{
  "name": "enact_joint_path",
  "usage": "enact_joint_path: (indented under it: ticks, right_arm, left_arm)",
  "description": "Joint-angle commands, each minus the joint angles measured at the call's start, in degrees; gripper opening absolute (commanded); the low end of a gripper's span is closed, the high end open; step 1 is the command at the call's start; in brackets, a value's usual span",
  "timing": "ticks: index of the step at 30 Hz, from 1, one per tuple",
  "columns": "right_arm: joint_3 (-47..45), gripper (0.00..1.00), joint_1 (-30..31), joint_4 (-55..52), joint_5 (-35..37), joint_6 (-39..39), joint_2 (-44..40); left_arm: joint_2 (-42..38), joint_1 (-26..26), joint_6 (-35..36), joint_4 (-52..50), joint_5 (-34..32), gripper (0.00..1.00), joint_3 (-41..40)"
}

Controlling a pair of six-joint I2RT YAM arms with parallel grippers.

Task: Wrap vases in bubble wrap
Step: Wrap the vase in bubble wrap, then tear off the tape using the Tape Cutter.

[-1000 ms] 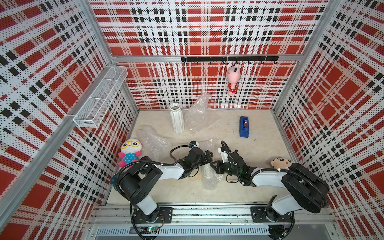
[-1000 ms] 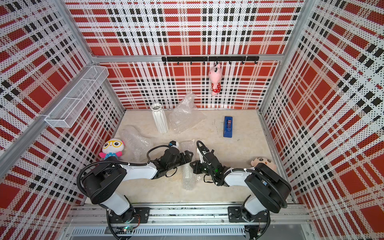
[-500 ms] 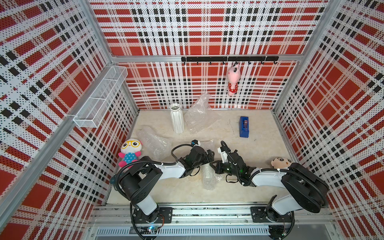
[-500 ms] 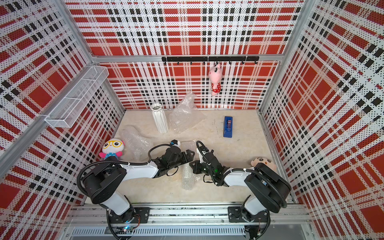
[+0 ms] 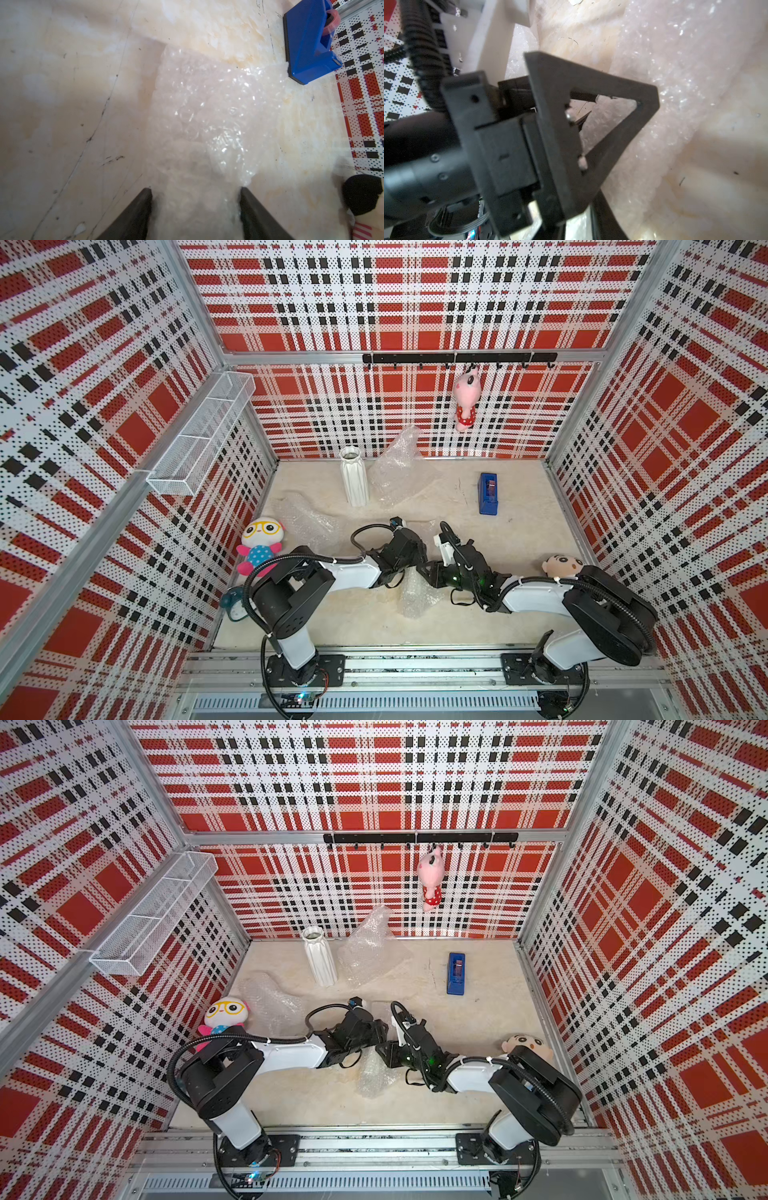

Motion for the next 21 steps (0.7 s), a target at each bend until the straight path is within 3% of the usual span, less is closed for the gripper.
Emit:
enact_joint_path:
  ticks: [1, 4, 9, 12, 17, 21]
  right_arm:
    - [0.6, 0.34, 0.5, -4.0, 2.1, -1.4, -2.5]
    - [1.0, 0.39, 0.5, -11.0, 4.9, -3.6, -6.9]
    - [0.6, 0.44, -0.8, -23.2, 15.7, -8.7, -18.7]
    - [0.8, 0.45, -3.9, -26.7, 16.2, -10.0, -23.0]
    - [3.4, 0.46, -17.0, -29.2, 10.6, -11.9, -24.7]
    - [9.8, 0.46, -29.4, -29.0, 2.9, -15.7, -18.9]
  left_arm:
    - [0.6, 0.3, 0.3, -1.3, -0.5, 0.64, -1.4]
    - [0.3, 0.5, 0.1, -0.6, -0.8, 0.62, -2.0]
    - [0.2, 1.0, 0.1, 0.3, -1.2, 0.59, -2.8]
    - [0.3, 1.1, 0.1, 0.6, -1.2, 0.57, -3.1]
    - [-0.5, 0.9, 0.2, 0.7, -2.5, 0.54, -3.8]
    - [-0.4, 0.9, 0.2, 1.2, -2.6, 0.52, -3.9]
